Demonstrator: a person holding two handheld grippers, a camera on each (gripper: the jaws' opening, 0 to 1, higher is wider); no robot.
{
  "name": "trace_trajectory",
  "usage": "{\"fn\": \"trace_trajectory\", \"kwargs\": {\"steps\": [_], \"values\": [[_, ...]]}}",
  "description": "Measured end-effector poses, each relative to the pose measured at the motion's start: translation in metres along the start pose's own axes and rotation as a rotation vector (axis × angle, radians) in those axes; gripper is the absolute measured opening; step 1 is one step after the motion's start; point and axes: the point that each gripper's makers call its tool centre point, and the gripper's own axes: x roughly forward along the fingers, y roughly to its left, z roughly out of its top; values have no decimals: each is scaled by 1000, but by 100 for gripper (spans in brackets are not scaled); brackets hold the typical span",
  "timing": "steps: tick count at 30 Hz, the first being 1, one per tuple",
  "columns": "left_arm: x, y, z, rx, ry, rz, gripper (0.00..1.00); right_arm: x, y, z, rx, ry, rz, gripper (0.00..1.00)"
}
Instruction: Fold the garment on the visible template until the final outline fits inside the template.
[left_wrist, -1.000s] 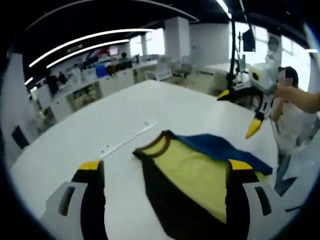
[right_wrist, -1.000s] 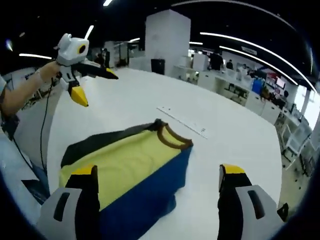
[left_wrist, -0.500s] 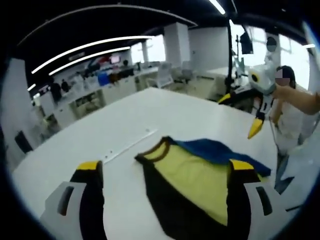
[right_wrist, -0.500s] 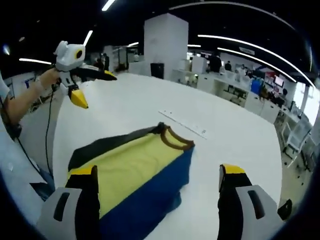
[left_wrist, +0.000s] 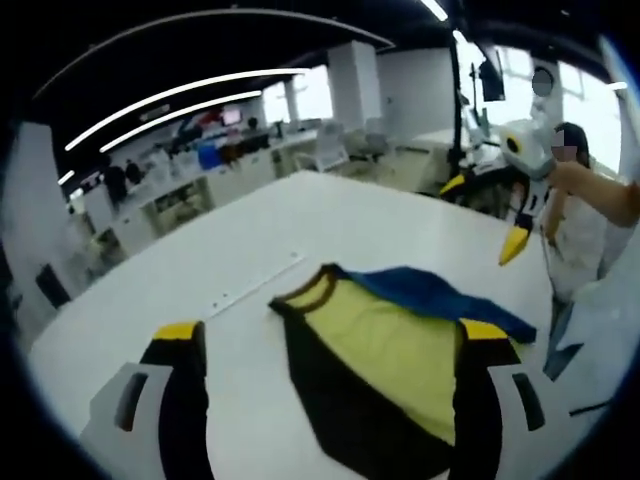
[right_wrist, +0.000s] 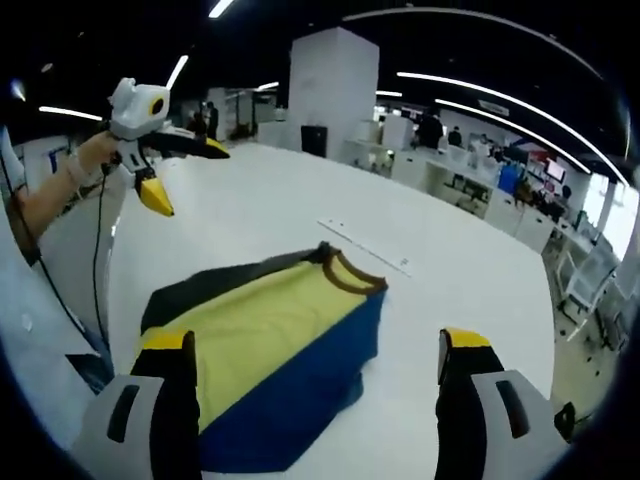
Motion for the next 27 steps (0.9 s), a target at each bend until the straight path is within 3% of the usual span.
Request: {"fn": "trace_trajectory", "kwargs": {"steps": [16, 27], "values": [[-23, -2, 3, -14, -57, 36, 100, -20, 13, -4, 4, -11, -44, 100], [-28, -17, -2, -21, -51, 29, 100, -28, 26, -14, 27, 2, -58, 100]]}}
